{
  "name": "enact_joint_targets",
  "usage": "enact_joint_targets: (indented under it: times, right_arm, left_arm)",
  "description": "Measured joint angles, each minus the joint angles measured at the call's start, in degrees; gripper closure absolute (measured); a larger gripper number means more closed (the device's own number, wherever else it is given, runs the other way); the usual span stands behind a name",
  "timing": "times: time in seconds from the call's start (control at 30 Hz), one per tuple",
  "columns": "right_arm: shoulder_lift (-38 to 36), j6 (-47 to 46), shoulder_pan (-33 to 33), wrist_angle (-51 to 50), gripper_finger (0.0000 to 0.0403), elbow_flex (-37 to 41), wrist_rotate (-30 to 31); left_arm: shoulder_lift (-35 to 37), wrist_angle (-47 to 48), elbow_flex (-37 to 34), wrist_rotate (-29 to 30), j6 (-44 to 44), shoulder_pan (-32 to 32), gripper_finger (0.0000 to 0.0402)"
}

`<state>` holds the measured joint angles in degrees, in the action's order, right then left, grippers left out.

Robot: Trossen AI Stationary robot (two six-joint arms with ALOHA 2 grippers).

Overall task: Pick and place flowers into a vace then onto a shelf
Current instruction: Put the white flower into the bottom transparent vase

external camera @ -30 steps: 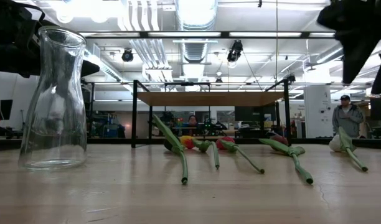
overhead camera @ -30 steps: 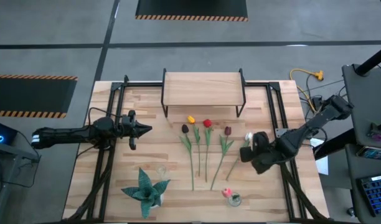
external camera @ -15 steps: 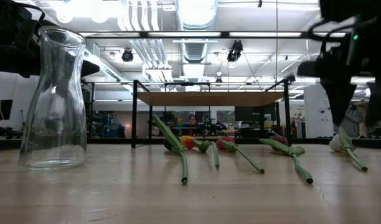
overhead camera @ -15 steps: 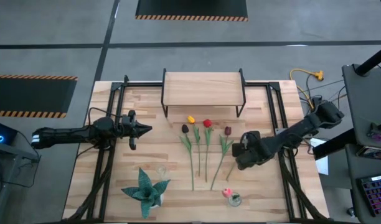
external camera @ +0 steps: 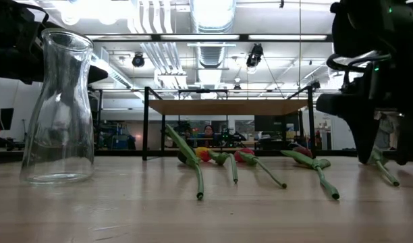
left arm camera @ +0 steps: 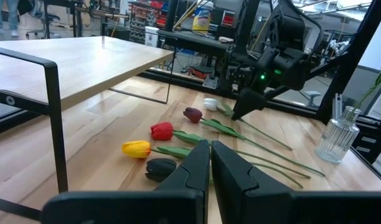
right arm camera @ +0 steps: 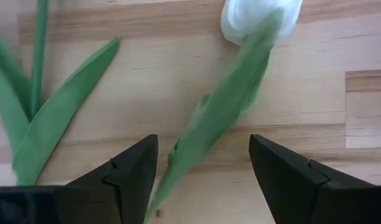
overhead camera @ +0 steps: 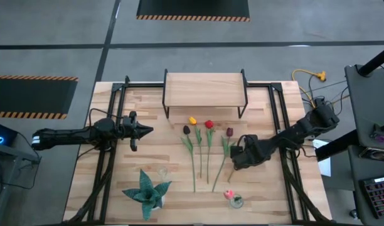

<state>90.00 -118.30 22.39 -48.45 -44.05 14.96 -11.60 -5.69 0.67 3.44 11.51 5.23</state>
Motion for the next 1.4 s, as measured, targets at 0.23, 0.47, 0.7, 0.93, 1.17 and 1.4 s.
enact_joint_targets:
  times: [0.23, 0.47, 0.7, 0.93, 1.17, 1.4]
  right_arm:
    - [0.19, 0.23, -0.32, 0.37, 0.0175, 1.08, -0.11]
    - [-0.19, 4.23, -0.50, 1.61, 0.0211, 3.86, -3.46]
    - [-0.66, 15.09, -0.64, 1.55, 0.0270, 3.87, -4.85]
    - [-1.70, 19.06, -0.61, 1.14, 0.0348, 3.93, -6.72]
    - [-3.60, 21.52, -0.56, -0.16, 0.0389, 4.21, -7.66]
    - [-10.55, 20.42, -0.18, -9.72, 0.0389, 4.34, -11.59]
  left_arm:
    - [-0.02, 0.45, 0.00, 0.00, 0.00, 0.00, 0.0402]
    - [-0.02, 0.48, 0.00, -0.01, 0.00, -0.02, 0.0402]
    - [-0.02, 0.76, 0.00, -0.01, 0.00, 0.00, 0.0402]
    - [-0.02, 0.76, 0.00, 0.00, -0.01, 0.00, 0.0402]
    - [-0.02, 0.78, 0.00, 0.00, -0.02, 0.00, 0.0402]
    - [-0.02, 0.78, 0.00, 0.00, 0.00, 0.00, 0.0402]
